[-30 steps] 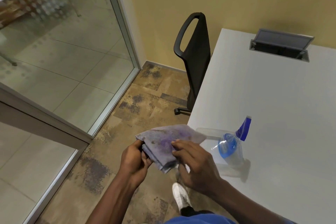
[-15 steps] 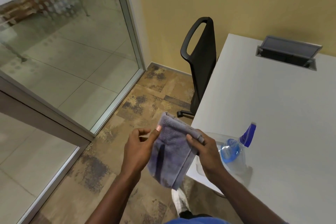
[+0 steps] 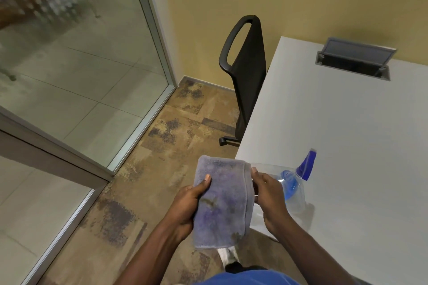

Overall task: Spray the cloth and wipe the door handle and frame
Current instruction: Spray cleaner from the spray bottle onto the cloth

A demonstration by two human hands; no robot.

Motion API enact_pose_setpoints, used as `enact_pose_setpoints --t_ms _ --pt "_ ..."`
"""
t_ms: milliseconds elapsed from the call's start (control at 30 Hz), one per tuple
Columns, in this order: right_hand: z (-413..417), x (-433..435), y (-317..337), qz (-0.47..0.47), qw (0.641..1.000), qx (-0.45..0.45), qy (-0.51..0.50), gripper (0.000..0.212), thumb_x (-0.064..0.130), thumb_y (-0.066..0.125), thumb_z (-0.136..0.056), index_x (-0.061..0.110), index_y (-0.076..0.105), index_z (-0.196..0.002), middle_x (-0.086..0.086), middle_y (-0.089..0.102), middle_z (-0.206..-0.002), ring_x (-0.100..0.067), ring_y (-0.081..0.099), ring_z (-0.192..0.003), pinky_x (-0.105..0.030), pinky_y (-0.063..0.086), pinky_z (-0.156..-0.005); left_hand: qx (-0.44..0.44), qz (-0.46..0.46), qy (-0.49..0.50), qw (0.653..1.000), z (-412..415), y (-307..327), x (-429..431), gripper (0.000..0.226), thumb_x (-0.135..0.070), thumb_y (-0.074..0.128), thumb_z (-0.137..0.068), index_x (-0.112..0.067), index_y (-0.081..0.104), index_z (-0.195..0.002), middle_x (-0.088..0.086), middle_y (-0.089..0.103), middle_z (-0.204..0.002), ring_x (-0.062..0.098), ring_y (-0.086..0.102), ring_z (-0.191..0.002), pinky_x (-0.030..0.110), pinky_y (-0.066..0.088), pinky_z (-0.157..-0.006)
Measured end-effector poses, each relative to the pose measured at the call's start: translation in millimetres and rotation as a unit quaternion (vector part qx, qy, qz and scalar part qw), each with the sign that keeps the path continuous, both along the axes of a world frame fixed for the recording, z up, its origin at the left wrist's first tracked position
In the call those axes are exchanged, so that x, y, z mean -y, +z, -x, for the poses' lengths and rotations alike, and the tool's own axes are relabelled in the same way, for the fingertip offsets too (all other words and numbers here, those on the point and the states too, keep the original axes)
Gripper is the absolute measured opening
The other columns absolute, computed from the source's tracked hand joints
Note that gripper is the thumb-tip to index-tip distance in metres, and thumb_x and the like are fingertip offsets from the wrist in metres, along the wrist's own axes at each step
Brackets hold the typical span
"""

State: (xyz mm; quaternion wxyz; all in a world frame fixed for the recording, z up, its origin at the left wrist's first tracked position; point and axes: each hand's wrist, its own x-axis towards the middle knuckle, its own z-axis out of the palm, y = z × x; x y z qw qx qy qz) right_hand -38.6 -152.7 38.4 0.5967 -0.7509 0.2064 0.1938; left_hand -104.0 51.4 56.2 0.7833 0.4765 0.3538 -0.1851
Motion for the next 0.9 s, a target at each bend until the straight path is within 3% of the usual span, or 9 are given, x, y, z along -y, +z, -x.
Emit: enact_pose_setpoints --t_ms 133,200,300,400,533,667,733,900 --pt "11.5 27.3 7.3 0.041 0.995 0.091 -0.008 0.006 0.027 0.072 -0.101 0.023 0.073 -0.105 -0.003 0.082 -0.101 -0.012 0.079 -0.078 -0.024 0.065 -0.067 0.023 -0.012 0.011 1.0 -5.6 -8.9 0.2 0.045 -0.043 0.084 -0.092 -0.004 0.09 -0.114 0.027 0.085 -0.124 0.042 0.087 -0.105 0.048 0.072 -0.084" --pt "16.6 38.9 19.7 0.104 0.98 0.168 -0.005 0.013 0.027 0.078 -0.096 0.023 0.073 -0.107 0.0 0.081 -0.104 -0.016 0.078 -0.085 -0.029 0.066 -0.078 0.043 -0.026 -0.004 0.999 -8.0 -12.4 -0.6 0.049 -0.041 0.095 -0.084 -0.003 0.09 -0.114 0.027 0.085 -0.124 0.04 0.087 -0.104 0.045 0.072 -0.082" --pt "16.5 58.6 44.0 0.171 0.931 0.32 -0.029 0.026 0.027 0.081 -0.089 0.015 0.073 -0.11 0.001 0.079 -0.105 -0.012 0.074 -0.089 -0.008 0.056 -0.082 0.086 -0.049 -0.047 0.994 -13.0 -21.4 -0.3 0.077 -0.039 0.117 -0.05 -0.001 0.089 -0.112 0.028 0.085 -0.122 0.039 0.087 -0.102 0.042 0.071 -0.08" --pt "7.7 79.1 54.7 0.198 0.89 0.406 -0.063 0.042 0.027 0.084 -0.084 0.008 0.068 -0.118 -0.004 0.074 -0.115 -0.015 0.071 -0.091 -0.007 0.054 -0.08 0.1 -0.067 -0.059 0.991 -18.5 -27.1 1.8 0.066 -0.024 0.11 -0.054 -0.001 0.088 -0.112 0.028 0.085 -0.122 0.038 0.087 -0.101 0.039 0.071 -0.079" --pt "-5.6 102.1 37.7 0.229 0.888 0.391 -0.07 0.085 0.031 0.095 -0.071 0.002 0.053 -0.14 -0.012 0.062 -0.14 -0.025 0.065 -0.114 -0.031 0.059 -0.079 0.105 -0.077 -0.061 0.99 -22.8 -30.5 7.9 0.072 -0.02 0.106 -0.056 0.0 0.084 -0.121 0.023 0.087 -0.121 0.038 0.087 -0.104 0.038 0.071 -0.079" --pt "-13.1 111.5 10.8 0.202 0.92 0.331 -0.055 0.101 0.026 0.099 -0.068 0.005 0.045 -0.151 -0.013 0.055 -0.152 -0.029 0.06 -0.131 -0.05 0.061 -0.095 0.097 -0.085 -0.06 0.99 -22.8 -34.7 14.2 0.062 -0.01 0.108 -0.064 0.001 0.085 -0.12 0.022 0.088 -0.119 0.04 0.087 -0.106 0.037 0.071 -0.08" --pt "-16.4 111.2 -2.2 0.191 0.935 0.298 -0.038 0.105 0.02 0.1 -0.068 0.005 0.042 -0.155 -0.014 0.052 -0.157 -0.033 0.059 -0.134 -0.051 0.059 -0.102 0.091 -0.083 -0.055 0.991 -21.6 -37.4 17.4 0.055 -0.015 0.102 -0.068 -0.001 0.086 -0.119 0.021 0.088 -0.119 0.041 0.087 -0.107 0.037 0.071 -0.08" --pt "-27.1 101.8 -27.3 0.152 0.96 0.234 -0.036 0.1 0.023 0.098 -0.071 0.008 0.043 -0.154 -0.014 0.057 -0.154 -0.035 0.062 -0.13 -0.035 0.05 -0.104 0.089 -0.069 -0.052 0.992 -20.7 -41.0 21.6 0.048 -0.017 0.1 -0.074 -0.005 0.086 -0.119 0.019 0.088 -0.121 0.038 0.087 -0.107 0.038 0.071 -0.082"
